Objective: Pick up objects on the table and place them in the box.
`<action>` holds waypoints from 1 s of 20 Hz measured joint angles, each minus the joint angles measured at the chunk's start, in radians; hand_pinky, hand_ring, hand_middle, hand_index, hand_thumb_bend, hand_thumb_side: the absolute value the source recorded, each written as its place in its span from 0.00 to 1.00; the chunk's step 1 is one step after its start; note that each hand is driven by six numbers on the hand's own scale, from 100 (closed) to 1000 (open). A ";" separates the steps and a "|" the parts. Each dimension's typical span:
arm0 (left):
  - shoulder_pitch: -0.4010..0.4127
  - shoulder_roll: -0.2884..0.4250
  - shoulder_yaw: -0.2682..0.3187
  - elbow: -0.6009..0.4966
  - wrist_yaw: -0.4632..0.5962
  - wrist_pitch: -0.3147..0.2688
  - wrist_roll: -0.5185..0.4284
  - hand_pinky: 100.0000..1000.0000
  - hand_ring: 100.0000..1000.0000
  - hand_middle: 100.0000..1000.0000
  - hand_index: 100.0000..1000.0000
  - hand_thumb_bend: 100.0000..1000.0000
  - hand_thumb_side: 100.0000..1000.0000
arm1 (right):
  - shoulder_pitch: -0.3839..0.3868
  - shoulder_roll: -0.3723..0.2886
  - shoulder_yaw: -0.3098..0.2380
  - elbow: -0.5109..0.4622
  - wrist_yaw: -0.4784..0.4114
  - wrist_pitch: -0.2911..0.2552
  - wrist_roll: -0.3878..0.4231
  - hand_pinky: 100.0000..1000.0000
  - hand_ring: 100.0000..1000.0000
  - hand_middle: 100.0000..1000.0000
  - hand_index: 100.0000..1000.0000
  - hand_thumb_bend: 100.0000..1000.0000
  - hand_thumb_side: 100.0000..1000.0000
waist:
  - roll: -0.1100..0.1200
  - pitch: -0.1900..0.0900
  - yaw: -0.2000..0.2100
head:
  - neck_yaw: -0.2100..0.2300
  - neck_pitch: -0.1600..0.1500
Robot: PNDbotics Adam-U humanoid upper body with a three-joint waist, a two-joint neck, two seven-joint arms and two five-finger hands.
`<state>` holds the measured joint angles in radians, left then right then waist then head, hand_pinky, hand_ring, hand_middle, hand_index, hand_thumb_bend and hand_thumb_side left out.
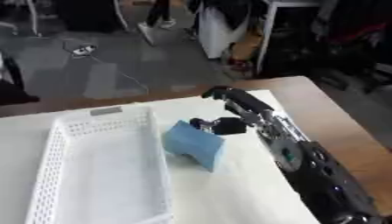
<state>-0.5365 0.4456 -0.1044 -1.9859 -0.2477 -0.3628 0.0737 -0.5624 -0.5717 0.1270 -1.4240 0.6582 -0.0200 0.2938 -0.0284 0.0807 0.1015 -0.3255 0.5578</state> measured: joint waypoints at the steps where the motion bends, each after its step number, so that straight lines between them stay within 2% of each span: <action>1: -0.003 0.000 0.000 0.000 0.000 0.000 0.000 0.34 0.50 0.62 0.65 0.83 0.79 | 0.000 0.000 0.000 0.001 0.006 -0.001 0.001 0.63 0.84 0.89 0.89 0.49 0.77 | 0.000 0.000 0.000 | 0.000 0.000; 2: -0.003 0.000 0.000 0.000 0.000 0.000 0.000 0.34 0.50 0.61 0.65 0.83 0.80 | 0.000 0.000 0.000 0.002 0.013 -0.002 0.002 0.66 0.86 0.90 0.89 0.47 0.87 | 0.000 0.000 0.000 | 0.000 0.000; 3: -0.003 0.000 0.000 0.000 0.000 0.000 0.000 0.34 0.50 0.61 0.65 0.83 0.80 | 0.000 0.000 0.001 0.004 0.017 -0.003 0.004 0.66 0.86 0.90 0.89 0.47 0.87 | -0.001 0.000 0.001 | 0.000 0.000; 4: -0.003 0.000 0.000 0.000 0.000 0.000 0.000 0.35 0.50 0.61 0.65 0.83 0.80 | 0.000 0.001 0.002 0.007 0.022 -0.005 0.006 0.69 0.87 0.92 0.90 0.44 1.00 | -0.001 0.000 0.001 | 0.000 0.000; 6: -0.003 0.000 0.000 0.000 0.000 0.000 0.000 0.35 0.50 0.61 0.65 0.83 0.80 | 0.000 0.002 0.005 0.008 0.025 -0.005 0.010 0.73 0.89 0.95 0.91 0.44 1.00 | -0.002 0.000 0.002 | 0.000 0.000; 8: -0.003 0.000 0.000 0.000 0.001 0.000 0.000 0.35 0.50 0.61 0.65 0.83 0.80 | 0.000 0.009 0.006 0.008 0.022 0.000 0.016 0.74 0.87 0.93 0.91 0.43 1.00 | -0.003 0.000 0.003 | 0.000 0.000; 14: -0.003 0.000 0.000 0.000 0.001 0.003 0.002 0.34 0.50 0.61 0.65 0.82 0.80 | 0.000 0.020 0.005 0.007 -0.027 0.041 0.031 0.72 0.80 0.86 0.87 0.38 1.00 | -0.004 -0.001 0.003 | 0.000 0.001; 15: -0.003 0.000 0.000 0.000 0.001 0.004 0.003 0.34 0.50 0.61 0.65 0.82 0.80 | 0.000 0.022 0.005 0.007 -0.035 0.049 0.036 0.71 0.79 0.85 0.87 0.32 1.00 | -0.004 -0.003 0.003 | 0.000 0.002; 20: -0.003 0.000 0.000 0.000 0.001 0.006 0.001 0.35 0.50 0.61 0.65 0.82 0.80 | 0.000 0.028 0.005 0.006 -0.064 0.074 0.061 0.71 0.79 0.85 0.87 0.33 1.00 | -0.004 -0.006 0.003 | 0.000 0.002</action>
<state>-0.5392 0.4454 -0.1044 -1.9859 -0.2470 -0.3566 0.0750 -0.5622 -0.5440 0.1322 -1.4178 0.5938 0.0540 0.3548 -0.0322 0.0745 0.1045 -0.3254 0.5597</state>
